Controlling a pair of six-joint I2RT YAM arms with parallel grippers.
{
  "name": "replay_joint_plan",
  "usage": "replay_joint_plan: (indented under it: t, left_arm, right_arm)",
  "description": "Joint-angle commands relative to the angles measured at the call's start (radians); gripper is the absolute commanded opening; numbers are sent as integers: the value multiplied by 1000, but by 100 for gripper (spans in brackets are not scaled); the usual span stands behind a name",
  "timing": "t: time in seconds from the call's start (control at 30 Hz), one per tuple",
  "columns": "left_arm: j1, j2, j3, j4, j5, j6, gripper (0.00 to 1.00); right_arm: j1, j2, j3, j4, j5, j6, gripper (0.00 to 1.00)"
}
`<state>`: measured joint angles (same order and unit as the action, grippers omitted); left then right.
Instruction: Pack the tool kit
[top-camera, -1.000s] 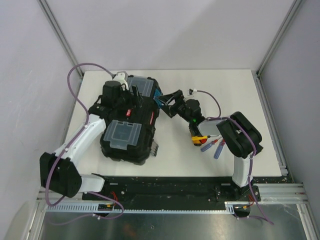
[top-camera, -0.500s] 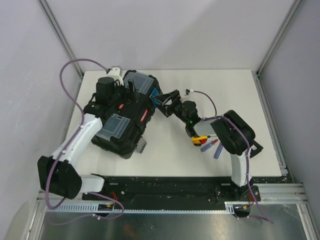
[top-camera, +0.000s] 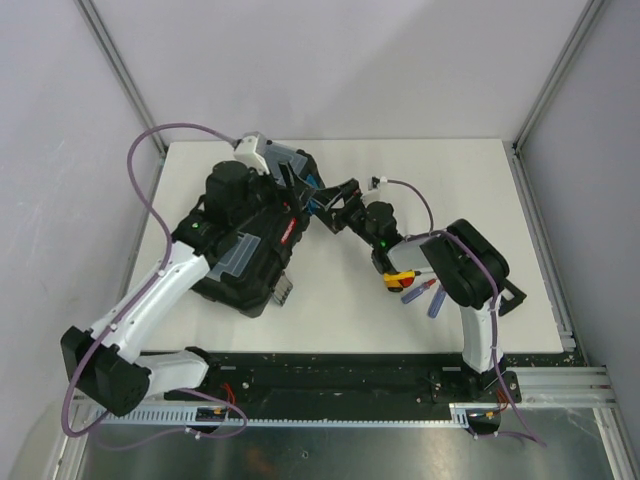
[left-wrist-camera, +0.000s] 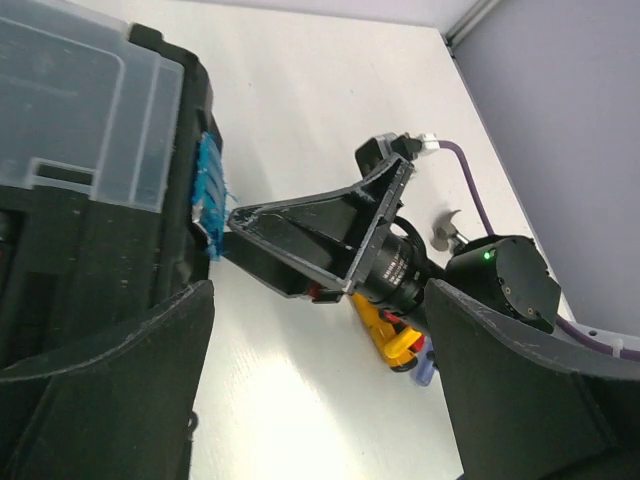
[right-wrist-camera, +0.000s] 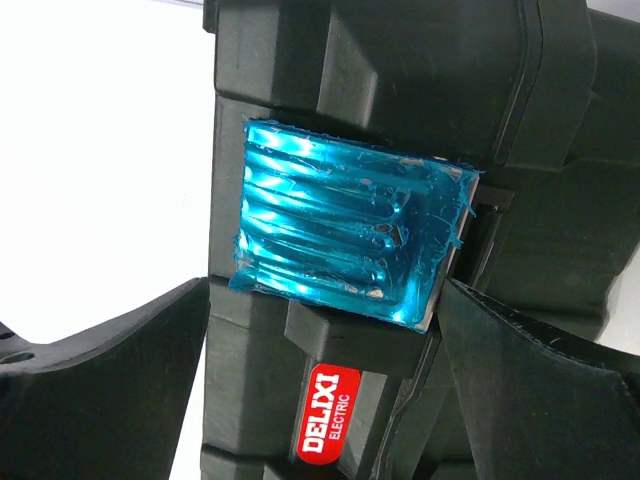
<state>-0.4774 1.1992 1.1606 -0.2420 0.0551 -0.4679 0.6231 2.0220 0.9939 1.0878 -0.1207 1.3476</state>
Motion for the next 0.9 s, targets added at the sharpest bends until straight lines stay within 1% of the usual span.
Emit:
replay_joint_plan:
  t: [0.0,0.2,0.3,0.43,0.5,0.6,0.7,0.87]
  left_arm:
    - [-31,37,7,72,1,-85,90]
    - [-57,90,-14,129,-28,-125,88]
    - [-56,107,-9,151,-31,-80,84]
    - [-56,158,-2,162,20,-13,78]
    - [-56,178,-17,184,33,1,76]
    - [-56,193,-48,227,48,7,74]
    - [-56,199,-81,292,51,19,74]
    - [-57,196,-138,356,37,35,81]
  right_arm:
    - [-26,-24,63,180,-13,-44,99]
    - [-49,-25,64,165,-42,-56,99]
    - [-64,-16,65,176,-58,-60,99]
    - [-80,19,78,224,-100,-53,99]
    - [-91,42,84,271,-123,-25,99]
    - [-101,64,99,297,-157,5,99]
    - [-108,71,114,300,-181,29,99]
    - [-121,79,118,302,-188,99,99]
